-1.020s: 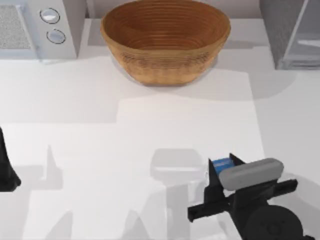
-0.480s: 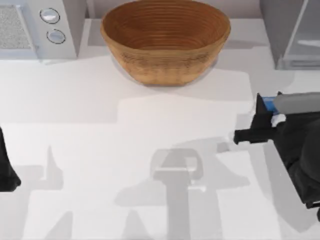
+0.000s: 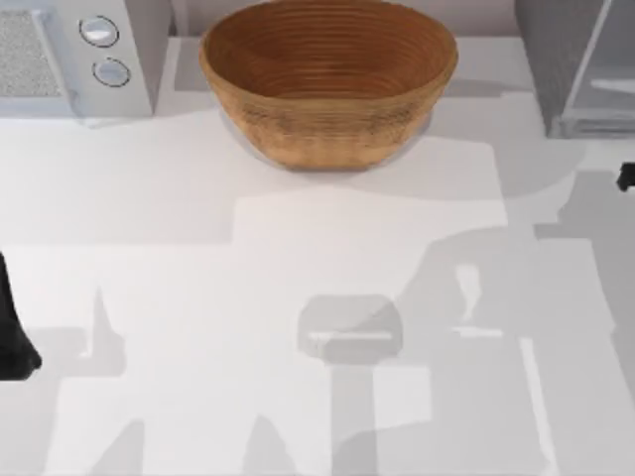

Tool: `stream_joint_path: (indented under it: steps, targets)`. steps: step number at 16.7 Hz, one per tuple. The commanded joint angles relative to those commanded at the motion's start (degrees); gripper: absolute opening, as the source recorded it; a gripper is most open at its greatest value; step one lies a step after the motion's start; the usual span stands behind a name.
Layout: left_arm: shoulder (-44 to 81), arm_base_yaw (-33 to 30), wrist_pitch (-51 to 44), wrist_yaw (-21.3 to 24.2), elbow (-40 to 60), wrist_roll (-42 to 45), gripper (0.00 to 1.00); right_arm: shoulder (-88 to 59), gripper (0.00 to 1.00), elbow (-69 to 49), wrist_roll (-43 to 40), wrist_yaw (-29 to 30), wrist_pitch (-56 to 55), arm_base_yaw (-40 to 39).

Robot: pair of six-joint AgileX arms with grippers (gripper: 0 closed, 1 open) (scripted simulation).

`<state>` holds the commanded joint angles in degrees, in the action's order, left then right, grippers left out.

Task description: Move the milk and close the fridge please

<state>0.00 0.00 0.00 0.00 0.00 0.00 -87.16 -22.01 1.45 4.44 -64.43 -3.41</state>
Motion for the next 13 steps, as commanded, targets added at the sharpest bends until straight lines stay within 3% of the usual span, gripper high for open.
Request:
stream_joint_path:
  steps: [9,13]
  targets:
    - [0.0,0.0,0.0,0.0,0.0,0.0,1.0,0.02,0.0,-0.94,-0.44,-2.3,0.84,2.52]
    - [0.0,0.0,0.0,0.0,0.0,0.0,1.0,-7.38,0.0,-9.71,-0.91,-4.68,4.66,4.34]
